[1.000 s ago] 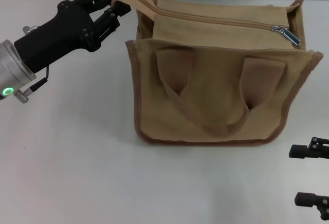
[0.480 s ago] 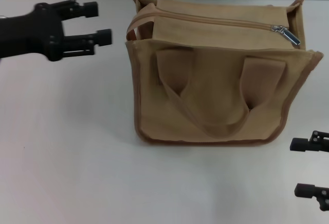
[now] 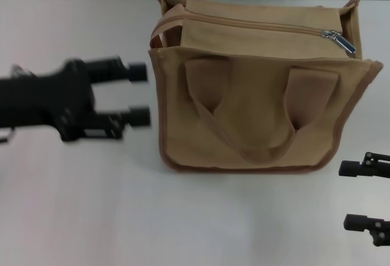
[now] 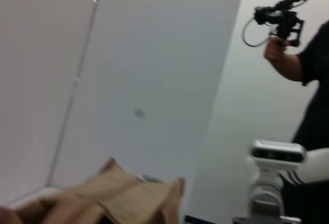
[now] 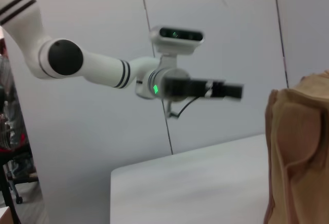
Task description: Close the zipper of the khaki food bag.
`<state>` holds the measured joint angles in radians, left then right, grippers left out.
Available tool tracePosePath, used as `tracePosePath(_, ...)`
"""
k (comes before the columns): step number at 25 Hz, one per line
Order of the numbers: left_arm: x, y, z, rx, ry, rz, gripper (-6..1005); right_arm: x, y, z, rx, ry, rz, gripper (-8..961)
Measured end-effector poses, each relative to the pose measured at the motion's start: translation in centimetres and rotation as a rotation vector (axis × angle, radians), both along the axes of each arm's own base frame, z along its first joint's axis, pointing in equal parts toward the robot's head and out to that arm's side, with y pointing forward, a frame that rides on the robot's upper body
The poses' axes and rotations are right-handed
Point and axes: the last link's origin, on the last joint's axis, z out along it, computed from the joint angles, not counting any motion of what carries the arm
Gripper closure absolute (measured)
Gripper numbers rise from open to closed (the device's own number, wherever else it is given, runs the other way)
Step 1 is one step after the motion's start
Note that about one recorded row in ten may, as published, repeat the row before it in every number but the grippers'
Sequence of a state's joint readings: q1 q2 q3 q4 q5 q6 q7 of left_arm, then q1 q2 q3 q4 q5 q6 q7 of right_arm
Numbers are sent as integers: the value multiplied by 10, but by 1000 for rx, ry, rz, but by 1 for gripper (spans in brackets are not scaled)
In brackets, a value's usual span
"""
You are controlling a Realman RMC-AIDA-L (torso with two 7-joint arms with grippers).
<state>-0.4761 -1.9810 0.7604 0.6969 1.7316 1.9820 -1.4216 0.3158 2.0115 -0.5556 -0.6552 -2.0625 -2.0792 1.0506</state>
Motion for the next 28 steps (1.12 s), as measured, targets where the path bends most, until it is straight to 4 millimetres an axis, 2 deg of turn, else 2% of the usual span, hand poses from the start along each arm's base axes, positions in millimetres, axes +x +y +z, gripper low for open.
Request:
tracePosePath(3, -5, -13, -28, -51, 1, -35, 201, 1, 1, -4, 3, -2, -10, 185)
tracePosePath(4, -8, -21, -45, -53, 3, -56, 201, 1, 1, -6, 5, 2, -8, 185)
tracePosePath(5, -8, -21, -45, -53, 3, -56, 202, 1, 1, -6, 5, 2, -8, 185)
tracePosePath(8, -15, -32, -69, -47, 33, -61, 202, 1, 1, -9, 13, 3, -5, 185)
tracePosePath(9, -21, -37, -81, -40, 61, -57, 202, 1, 3, -15, 6, -2, -4, 185)
tracePosePath(10, -21, -37, -81, -40, 61, -57, 202, 1, 3, -15, 6, -2, -4, 185)
tracePosePath(14, -32, -48, -105, -37, 93, -37, 202, 1, 7, -30, -14, -23, -7, 185)
tracePosePath(24, -36, -51, -113, -43, 119, -28, 202, -1, 11, -55, -38, -73, -13, 185)
tracePosePath(28, -35, -51, -112, -47, 115, -24, 203, -1, 10, -56, -38, -73, -13, 185)
